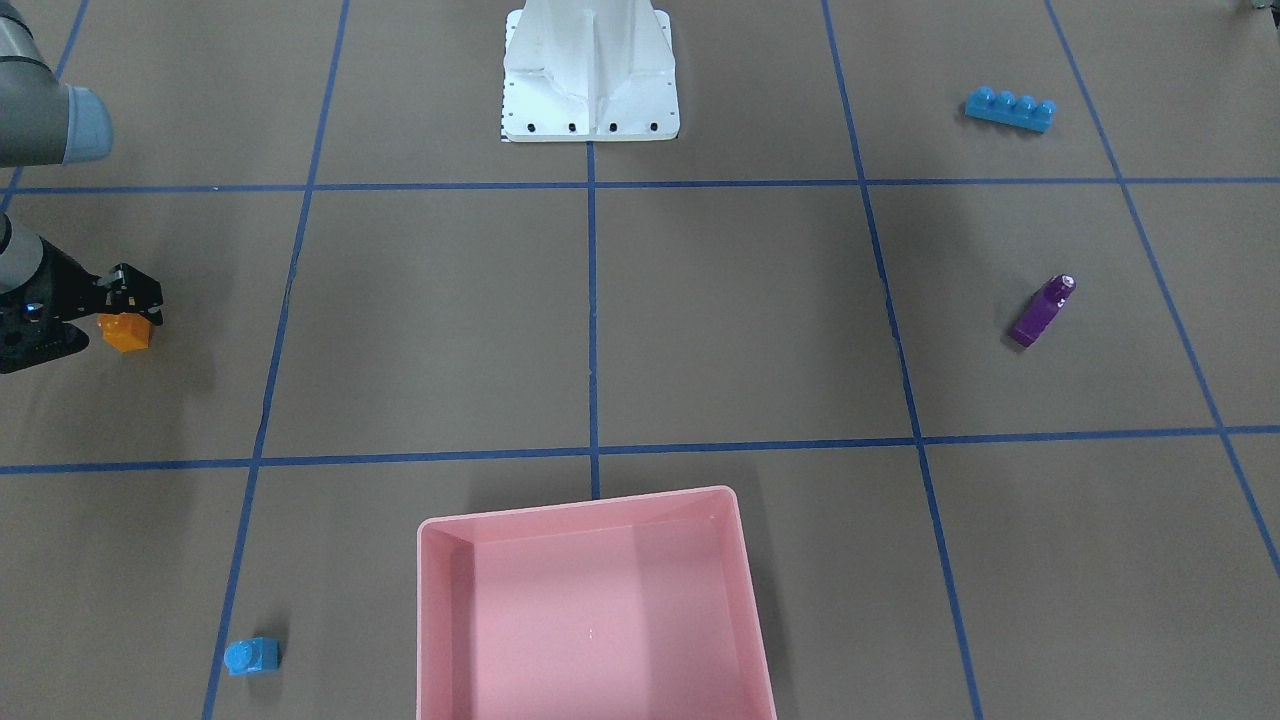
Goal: Put all blocks into box
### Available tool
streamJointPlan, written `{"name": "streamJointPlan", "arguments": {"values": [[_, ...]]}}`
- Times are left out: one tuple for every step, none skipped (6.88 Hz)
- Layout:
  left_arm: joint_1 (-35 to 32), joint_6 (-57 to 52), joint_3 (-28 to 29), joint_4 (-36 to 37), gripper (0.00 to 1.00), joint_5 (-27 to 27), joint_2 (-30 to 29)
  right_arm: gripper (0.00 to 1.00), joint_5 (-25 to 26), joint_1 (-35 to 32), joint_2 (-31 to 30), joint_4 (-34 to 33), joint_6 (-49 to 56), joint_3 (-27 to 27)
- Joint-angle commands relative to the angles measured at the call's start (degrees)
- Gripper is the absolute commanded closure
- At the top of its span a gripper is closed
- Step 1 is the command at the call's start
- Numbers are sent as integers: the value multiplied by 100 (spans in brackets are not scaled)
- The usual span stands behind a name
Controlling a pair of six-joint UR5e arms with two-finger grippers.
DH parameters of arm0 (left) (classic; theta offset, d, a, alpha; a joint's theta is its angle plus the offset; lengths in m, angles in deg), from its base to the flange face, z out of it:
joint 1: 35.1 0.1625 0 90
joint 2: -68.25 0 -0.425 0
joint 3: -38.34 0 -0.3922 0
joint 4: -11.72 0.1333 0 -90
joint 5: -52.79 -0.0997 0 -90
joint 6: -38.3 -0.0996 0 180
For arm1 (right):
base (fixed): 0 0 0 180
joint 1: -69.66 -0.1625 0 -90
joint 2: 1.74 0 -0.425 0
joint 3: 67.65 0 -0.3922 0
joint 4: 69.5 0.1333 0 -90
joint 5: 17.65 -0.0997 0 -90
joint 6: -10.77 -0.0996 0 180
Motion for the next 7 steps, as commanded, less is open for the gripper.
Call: {"name": "streamJointPlan", "arguments": {"values": [[-4,0,8,0,0,0,0,16,-47,63,-41,-25,-17,-166],[-4,0,25,0,0,9,0,72,-56,81,-41,-52,-17,-193],[-4,0,25,0,0,9,0,100,-39,107,-6,-69,-26,-202],[-4,0,25,0,0,9,0,100,-47,99,-6,-61,-26,-141],[4,9,17,0,0,0,-9,100,-65,64,-40,-96,-304,69],[187,-9,25,26,0,-70,-157,100,-195,-15,-15,-218,-490,254],[354,-26,17,18,0,-62,-158,100,-275,-189,38,-602,-509,647]]}}
